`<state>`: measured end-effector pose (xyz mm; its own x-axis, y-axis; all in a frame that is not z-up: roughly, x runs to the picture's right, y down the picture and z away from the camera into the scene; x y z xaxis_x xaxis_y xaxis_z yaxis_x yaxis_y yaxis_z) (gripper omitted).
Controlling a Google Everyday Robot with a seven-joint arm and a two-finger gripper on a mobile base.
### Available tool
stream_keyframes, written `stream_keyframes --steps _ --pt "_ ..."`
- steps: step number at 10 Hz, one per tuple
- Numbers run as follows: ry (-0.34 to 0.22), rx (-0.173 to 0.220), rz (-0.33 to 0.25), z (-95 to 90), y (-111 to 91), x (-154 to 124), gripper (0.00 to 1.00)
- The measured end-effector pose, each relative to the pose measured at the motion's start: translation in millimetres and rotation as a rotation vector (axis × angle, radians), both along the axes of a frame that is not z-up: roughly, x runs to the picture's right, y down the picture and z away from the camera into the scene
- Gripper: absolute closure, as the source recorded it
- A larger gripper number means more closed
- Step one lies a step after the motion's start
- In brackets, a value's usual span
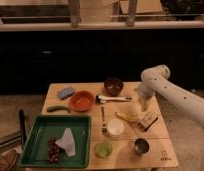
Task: Place apple in plastic cup
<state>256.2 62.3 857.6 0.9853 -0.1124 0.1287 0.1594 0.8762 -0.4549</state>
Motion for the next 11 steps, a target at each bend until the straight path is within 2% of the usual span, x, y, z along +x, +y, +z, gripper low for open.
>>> stream_keyframes --steps 5,7,11 --pt "0.007 0.04 0.067 11.4 -15.7 32.0 0.2" --pt "0.005 0.053 0.081 20.1 -20.8 36.8 0.2" --pt "0.006 0.084 0.107 40.8 -19.3 50.7 0.2"
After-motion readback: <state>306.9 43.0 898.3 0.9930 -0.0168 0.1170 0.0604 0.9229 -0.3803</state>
